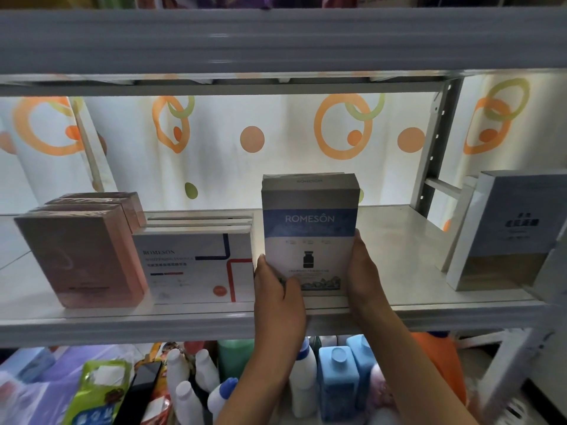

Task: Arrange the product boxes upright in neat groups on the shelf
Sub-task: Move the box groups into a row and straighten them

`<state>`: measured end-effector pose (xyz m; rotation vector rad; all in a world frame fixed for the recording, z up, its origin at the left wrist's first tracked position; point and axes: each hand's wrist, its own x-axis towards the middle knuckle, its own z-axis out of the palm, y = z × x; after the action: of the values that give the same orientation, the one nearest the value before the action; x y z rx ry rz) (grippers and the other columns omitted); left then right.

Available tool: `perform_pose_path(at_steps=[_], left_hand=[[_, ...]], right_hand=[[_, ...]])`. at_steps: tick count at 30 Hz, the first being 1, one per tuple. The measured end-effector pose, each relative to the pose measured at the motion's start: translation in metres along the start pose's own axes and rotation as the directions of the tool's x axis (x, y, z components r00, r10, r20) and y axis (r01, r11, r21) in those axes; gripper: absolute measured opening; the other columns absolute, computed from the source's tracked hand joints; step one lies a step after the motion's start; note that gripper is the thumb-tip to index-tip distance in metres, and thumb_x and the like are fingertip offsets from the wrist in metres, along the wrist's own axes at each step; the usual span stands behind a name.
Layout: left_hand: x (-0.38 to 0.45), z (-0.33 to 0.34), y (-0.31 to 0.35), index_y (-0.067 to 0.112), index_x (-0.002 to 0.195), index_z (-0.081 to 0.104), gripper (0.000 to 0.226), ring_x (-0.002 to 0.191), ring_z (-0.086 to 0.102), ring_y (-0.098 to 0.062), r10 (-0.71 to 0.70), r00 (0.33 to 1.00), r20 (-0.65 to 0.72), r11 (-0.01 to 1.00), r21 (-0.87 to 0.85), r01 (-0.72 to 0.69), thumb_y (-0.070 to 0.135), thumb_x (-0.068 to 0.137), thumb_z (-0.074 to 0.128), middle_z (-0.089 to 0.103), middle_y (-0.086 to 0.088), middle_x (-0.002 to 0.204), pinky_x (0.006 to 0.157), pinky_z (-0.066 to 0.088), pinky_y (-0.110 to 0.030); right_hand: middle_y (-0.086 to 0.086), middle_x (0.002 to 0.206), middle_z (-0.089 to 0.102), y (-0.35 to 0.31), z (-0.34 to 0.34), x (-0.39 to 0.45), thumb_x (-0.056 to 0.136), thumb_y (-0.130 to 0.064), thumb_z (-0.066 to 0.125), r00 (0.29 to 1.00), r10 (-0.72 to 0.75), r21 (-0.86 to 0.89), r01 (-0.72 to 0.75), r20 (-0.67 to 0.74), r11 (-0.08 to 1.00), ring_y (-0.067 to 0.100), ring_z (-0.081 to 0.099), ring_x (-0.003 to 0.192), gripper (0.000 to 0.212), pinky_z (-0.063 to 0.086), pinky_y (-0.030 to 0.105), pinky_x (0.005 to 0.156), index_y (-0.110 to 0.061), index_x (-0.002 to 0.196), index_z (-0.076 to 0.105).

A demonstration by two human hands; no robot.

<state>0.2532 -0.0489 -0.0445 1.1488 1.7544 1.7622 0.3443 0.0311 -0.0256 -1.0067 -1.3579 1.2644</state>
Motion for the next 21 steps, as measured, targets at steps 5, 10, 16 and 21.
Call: perform_pose_path(at_steps=[5,10,16,21], left_hand=[[-0.003,-0.003,0.0,0.031,0.128,0.036,0.037,0.102,0.053,-0.002,-0.024,0.999,0.032,1.0,0.01,0.024,0.015,0.096,0.043,0.052,0.006,0.121,0.079,0.046,-0.018],[-0.011,-0.009,0.006,0.033,0.13,0.035,0.038,0.098,0.053,0.001,-0.056,0.996,0.073,0.998,0.033,0.054,0.016,0.096,0.043,0.053,0.009,0.122,0.071,0.041,-0.01],[-0.035,-0.018,0.028,0.036,0.149,0.009,0.059,0.114,0.032,0.004,-0.02,0.994,0.109,0.993,0.117,0.008,0.02,0.101,0.039,0.028,0.024,0.131,0.093,0.027,-0.01],[-0.039,-0.019,0.024,0.032,0.149,0.009,0.061,0.127,0.043,-0.011,0.038,0.99,0.133,0.977,0.202,-0.065,0.019,0.097,0.039,0.032,0.009,0.15,0.106,0.041,-0.032]], right_hand=[[0.003,0.11,0.067,-0.001,0.001,0.0,0.103,-0.049,0.013,1.0,-0.006,0.007,0.006,-0.008,1.0,0.021,0.064,0.093,0.056,0.049,0.024,0.069,-0.022,0.123,0.058],[-0.001,0.105,0.067,-0.001,0.0,0.0,0.102,-0.05,0.014,1.0,-0.008,0.012,0.008,-0.016,1.0,0.019,0.063,0.091,0.053,0.048,0.025,0.069,-0.025,0.118,0.058],[-0.002,0.104,0.067,0.001,0.001,-0.001,0.102,-0.052,0.013,0.999,0.011,0.01,-0.01,-0.034,1.0,0.021,0.063,0.092,0.055,0.051,0.027,0.073,-0.026,0.116,0.059],[-0.003,0.104,0.066,0.001,0.002,-0.002,0.102,-0.051,0.013,0.999,0.002,0.01,-0.002,-0.032,1.0,0.02,0.063,0.092,0.049,0.051,0.027,0.075,-0.03,0.109,0.057]])
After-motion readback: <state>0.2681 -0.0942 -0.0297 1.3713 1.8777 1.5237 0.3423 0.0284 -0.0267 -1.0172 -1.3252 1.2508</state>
